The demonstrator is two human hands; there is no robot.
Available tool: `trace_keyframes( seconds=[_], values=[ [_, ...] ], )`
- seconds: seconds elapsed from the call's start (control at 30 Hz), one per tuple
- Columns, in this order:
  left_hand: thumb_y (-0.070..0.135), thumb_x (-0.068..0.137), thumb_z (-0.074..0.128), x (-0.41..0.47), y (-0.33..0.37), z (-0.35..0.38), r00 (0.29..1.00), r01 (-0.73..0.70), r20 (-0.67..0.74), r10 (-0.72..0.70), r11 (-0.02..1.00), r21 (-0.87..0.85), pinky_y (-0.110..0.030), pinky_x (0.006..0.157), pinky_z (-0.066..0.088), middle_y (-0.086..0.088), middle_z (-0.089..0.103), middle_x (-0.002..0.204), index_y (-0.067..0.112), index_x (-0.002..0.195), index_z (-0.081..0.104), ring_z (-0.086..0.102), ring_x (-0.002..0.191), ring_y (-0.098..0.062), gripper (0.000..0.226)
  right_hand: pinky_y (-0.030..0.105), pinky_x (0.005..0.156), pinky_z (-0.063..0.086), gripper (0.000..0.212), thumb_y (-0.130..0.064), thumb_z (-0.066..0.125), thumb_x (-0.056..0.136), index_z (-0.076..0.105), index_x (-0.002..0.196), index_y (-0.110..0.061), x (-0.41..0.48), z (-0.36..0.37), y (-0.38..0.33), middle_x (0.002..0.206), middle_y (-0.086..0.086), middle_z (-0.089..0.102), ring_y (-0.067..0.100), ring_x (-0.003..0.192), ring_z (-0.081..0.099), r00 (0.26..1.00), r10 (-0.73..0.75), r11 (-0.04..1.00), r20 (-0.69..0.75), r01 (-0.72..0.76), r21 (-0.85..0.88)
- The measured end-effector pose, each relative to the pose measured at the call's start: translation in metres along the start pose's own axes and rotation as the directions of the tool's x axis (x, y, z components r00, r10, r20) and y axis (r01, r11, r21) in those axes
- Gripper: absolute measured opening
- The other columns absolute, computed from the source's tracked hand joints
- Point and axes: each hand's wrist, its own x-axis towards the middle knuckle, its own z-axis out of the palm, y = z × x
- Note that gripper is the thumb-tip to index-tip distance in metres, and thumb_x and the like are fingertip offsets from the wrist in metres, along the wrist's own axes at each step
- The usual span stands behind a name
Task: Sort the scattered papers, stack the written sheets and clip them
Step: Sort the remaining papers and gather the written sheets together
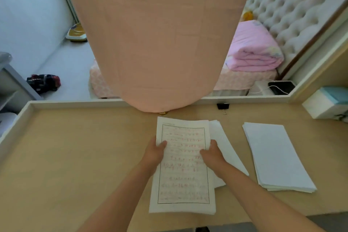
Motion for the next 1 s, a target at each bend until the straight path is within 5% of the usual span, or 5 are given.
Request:
trace_keyframes(
  seconds=[0.3, 0.4, 0.5, 0.7, 1.0],
  values=[
    [0.01, 0.093, 0.044, 0.075, -0.019, 0.127, 0.994, 0.098, 0.018, -0.107, 0.955, 0.279, -0.031, 0.075, 0.053, -0.003, 0.063, 0.117, 0.012, 0.123, 0.05, 0.062, 0.101, -0.019, 0.031, 0.023, 0.055, 0.049, 0.03, 0.001, 0.051, 0.088, 0.061, 0.103, -0.022, 0.086, -0.1, 0.036, 0.094, -0.006, 0.066, 0.007, 0.075, 0.06, 0.978, 0.021, 0.999, -0.208, -0.029, -0.035],
    [0.01, 0.088, 0.047, 0.097, -0.03, 0.154, 0.987, 0.162, -0.099, -0.13, 0.869, 0.468, -0.037, 0.089, 0.053, -0.008, 0.057, 0.125, 0.012, 0.122, 0.05, 0.057, 0.105, -0.021, 0.034, 0.032, 0.071, 0.056, 0.033, -0.003, 0.045, 0.087, 0.062, 0.11, -0.021, 0.122, -0.111, 0.053, 0.11, 0.001, 0.067, 0.016, 0.093, 0.062, 0.992, 0.037, 0.992, -0.122, -0.052, -0.119],
    [0.017, 0.087, 0.06, 0.108, -0.039, 0.172, 0.957, 0.281, -0.243, -0.158, 0.716, 0.639, -0.037, 0.1, 0.039, -0.012, 0.028, 0.14, 0.009, 0.136, 0.035, 0.033, 0.126, -0.032, 0.055, 0.038, 0.1, 0.042, 0.057, -0.013, 0.047, 0.088, 0.044, 0.143, -0.026, 0.149, -0.112, 0.069, 0.136, 0.008, 0.042, 0.03, 0.131, 0.033, 0.998, 0.067, 0.905, 0.01, -0.057, -0.422],
    [0.02, 0.074, 0.077, 0.105, -0.053, 0.19, 0.898, 0.419, -0.364, -0.249, 0.74, 0.527, -0.044, 0.105, 0.038, -0.016, 0.026, 0.142, 0.015, 0.147, 0.021, 0.031, 0.131, -0.036, 0.093, 0.041, 0.096, 0.048, 0.065, -0.009, 0.052, 0.081, 0.042, 0.143, -0.024, 0.169, -0.097, 0.081, 0.139, 0.008, 0.038, 0.03, 0.126, 0.041, 0.964, 0.262, 0.934, -0.038, -0.263, -0.242],
    [0.011, 0.064, 0.085, 0.115, -0.043, 0.188, 0.842, 0.489, -0.35, -0.411, 0.854, 0.174, -0.036, 0.064, 0.059, -0.012, 0.063, 0.108, -0.001, 0.118, 0.043, 0.066, 0.09, -0.029, 0.069, 0.038, 0.075, 0.06, 0.025, -0.013, 0.051, 0.078, 0.062, 0.101, -0.015, 0.171, -0.099, 0.084, 0.107, 0.002, 0.064, 0.023, 0.093, 0.061, 0.939, 0.341, 0.91, -0.045, -0.341, -0.235]
  ],
)
